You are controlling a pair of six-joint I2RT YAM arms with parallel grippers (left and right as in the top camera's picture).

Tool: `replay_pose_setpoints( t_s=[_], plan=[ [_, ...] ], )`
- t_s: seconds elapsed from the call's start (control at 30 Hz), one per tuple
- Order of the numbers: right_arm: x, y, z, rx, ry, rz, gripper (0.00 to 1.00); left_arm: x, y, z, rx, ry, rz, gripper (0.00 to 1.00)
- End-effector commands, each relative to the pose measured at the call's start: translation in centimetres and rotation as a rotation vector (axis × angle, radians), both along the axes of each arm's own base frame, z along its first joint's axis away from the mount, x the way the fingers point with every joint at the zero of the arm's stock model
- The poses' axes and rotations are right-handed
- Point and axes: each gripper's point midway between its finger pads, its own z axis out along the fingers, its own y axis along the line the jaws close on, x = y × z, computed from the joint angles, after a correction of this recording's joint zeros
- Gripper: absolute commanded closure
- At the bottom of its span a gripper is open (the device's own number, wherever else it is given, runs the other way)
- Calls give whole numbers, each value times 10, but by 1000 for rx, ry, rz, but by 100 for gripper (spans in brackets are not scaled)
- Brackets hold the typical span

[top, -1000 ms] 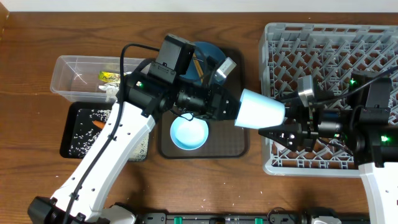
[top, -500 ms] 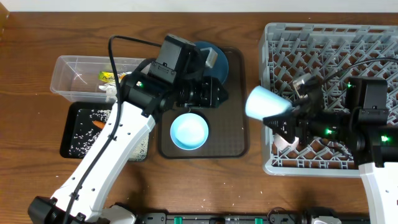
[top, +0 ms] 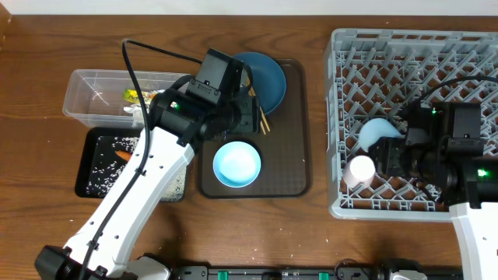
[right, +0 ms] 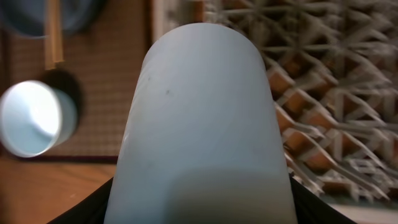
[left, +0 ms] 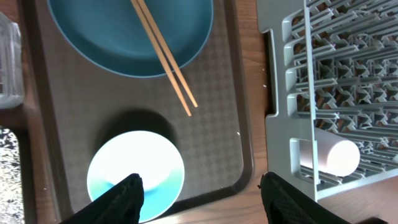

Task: Sort waste into correct bins and load items into the dishwasher rack
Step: 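Open the left gripper and lower the cup upside down into the rack, then release the cup in the rack and move the left gripper back left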

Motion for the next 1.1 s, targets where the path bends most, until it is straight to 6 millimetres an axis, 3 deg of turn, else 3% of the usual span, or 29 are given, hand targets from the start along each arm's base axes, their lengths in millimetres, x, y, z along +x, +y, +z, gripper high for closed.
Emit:
replay_pose_setpoints(
  t_s=[0.0, 0.13, 0.3, 0.7, 0.83, 1.07],
  plan=[
    [-1, -38, 4, -113, 11, -172, 73, 0, 6, 6, 21, -25, 11, 36],
    [-12, -62, -1, -139, 73, -259, 74, -3, 8, 4, 30, -9, 11, 33],
    [-20, -77, -16, -127, 172, -324, 75, -3, 8, 4, 30, -8, 11, 32],
    [-15, -80, -60, -113, 388, -324, 82, -6, 9, 2, 37, 5, 11, 32],
    [-14, -81, -69, -111, 425, -321, 79, -6, 9, 2, 37, 5, 10, 32],
    [-13, -81, -71, -110, 435, -320, 64, -6, 9, 2, 37, 5, 10, 32]
  ],
)
